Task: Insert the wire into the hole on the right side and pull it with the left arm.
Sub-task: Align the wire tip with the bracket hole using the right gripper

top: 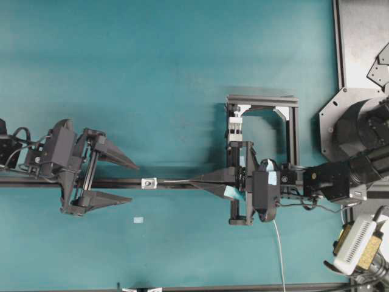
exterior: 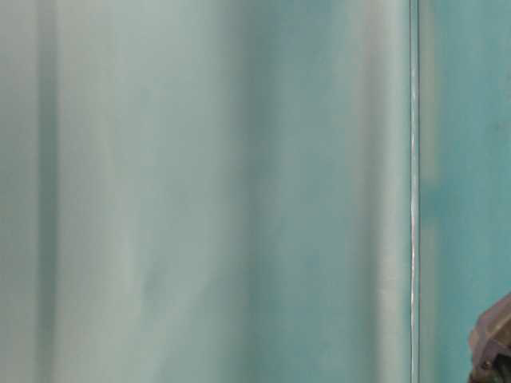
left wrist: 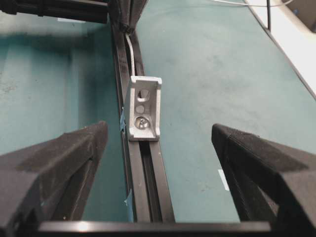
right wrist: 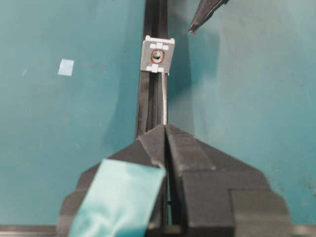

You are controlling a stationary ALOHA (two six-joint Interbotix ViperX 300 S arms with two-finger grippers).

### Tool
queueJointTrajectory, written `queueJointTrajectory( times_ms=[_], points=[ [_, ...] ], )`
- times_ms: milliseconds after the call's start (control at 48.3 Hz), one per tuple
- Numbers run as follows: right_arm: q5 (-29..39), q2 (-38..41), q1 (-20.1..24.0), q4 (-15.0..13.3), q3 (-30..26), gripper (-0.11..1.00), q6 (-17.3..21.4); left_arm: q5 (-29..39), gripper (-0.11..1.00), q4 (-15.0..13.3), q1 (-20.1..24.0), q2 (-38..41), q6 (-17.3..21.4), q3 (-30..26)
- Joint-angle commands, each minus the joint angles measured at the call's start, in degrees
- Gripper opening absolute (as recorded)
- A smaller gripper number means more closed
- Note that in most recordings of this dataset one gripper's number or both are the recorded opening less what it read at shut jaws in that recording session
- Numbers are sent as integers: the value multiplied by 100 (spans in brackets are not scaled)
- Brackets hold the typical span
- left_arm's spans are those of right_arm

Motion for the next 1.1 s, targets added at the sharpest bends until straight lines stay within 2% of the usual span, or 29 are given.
queueJointTrajectory(
  times_ms=[0, 1077],
  points=[
    [-62, -70, 35, 9, -62, 3, 9, -62, 71, -9, -35, -79, 9, -70],
    [-220, 149, 35, 0, -255, 3, 9, 167, 71, 0, -79, -79, -9, -229]
  ],
)
